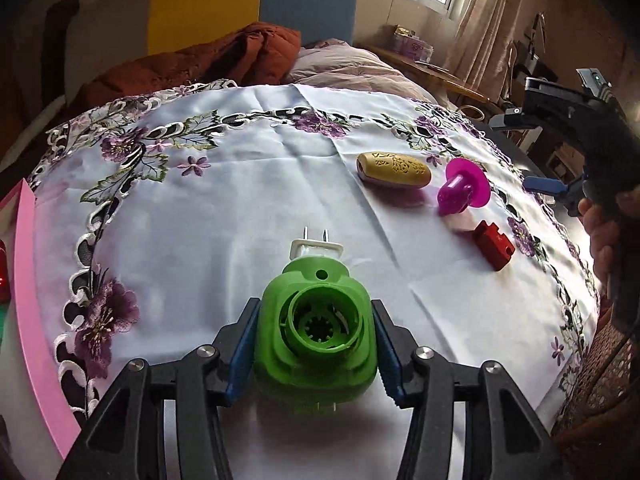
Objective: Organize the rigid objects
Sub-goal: 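Grasp the green bottle-shaped piece with the left gripper, then grasp the pink funnel with the right gripper while the left gripper holds the green piece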
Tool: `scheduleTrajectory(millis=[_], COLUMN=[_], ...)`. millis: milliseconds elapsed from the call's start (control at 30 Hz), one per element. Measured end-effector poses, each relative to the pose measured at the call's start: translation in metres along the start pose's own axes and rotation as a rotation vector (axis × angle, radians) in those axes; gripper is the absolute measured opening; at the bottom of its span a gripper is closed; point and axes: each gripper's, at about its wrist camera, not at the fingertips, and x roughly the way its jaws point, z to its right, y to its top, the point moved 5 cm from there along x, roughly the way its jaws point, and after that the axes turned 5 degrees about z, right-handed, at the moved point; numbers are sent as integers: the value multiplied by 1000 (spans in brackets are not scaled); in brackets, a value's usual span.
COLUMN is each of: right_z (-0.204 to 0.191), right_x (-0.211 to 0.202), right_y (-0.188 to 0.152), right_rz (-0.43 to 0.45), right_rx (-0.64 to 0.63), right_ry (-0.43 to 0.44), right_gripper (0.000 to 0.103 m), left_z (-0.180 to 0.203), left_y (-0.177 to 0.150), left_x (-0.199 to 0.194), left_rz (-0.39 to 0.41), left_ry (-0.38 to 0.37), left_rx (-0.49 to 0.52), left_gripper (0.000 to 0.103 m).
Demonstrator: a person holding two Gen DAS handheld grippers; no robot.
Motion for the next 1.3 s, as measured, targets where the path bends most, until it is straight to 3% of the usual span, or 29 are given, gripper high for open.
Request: scheduleTrajectory(millis=[267, 433, 600, 733, 867, 1033, 1200, 1300], right_z=[7, -12, -51, -88, -121, -138, -120, -96], right_x=[14, 17, 3, 3, 18, 59, 36, 26], right_y=[-11, -16, -19, -34, -50, -65, -33, -20], right_rz=[-89, -101, -25, -19, -73, -187, -90, -73], right_rx=[33, -34, -192, -375, -496, -585, -465, -400], right_ry=[-17, 45, 131, 163, 185, 110, 103, 73], right_gripper=[87, 87, 87, 87, 87, 88, 88, 96], left_z=[5, 5, 5, 5, 4, 3, 2, 2], left_y=[-5, -6, -6, -6, -6, -6, -6, -6], left_x=[0, -1, -1, -2, -2, -2, -2, -2], left_rz=[33, 46, 53, 56, 57, 59, 62, 63], left_ry=[37, 38, 36, 32, 26, 19, 10, 5], left_rx=[59, 62, 61, 57, 54, 47, 40, 36], left_gripper=[53, 53, 53, 53, 53, 52, 52, 52])
